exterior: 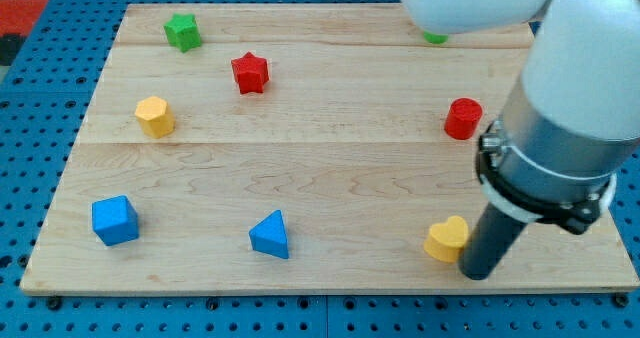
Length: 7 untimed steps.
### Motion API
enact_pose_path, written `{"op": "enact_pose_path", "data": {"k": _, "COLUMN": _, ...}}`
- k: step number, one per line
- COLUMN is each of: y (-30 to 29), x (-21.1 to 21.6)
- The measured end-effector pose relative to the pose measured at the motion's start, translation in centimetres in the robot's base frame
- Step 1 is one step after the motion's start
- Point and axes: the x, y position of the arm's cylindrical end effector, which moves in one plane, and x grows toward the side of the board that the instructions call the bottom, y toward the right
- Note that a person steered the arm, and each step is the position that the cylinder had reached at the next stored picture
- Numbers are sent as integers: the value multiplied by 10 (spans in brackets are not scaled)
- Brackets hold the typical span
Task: Place the yellow heart to the center of the board
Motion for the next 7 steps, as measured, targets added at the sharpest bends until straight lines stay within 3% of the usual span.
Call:
{"op": "enact_pose_path", "data": {"k": 2, "y": -73, "x": -41}}
{"op": "enact_pose_path", "data": {"k": 3, "y": -71, "x": -28}}
{"op": "enact_pose_path", "data": {"k": 4, "y": -10, "x": -21}}
{"op": "enact_pose_path", "data": {"k": 5, "y": -33, "x": -50}}
{"op": "enact_pose_path", "data": {"k": 6, "y": -104, "x": -80}}
{"op": "enact_pose_path", "data": {"k": 7, "y": -121, "x": -114}}
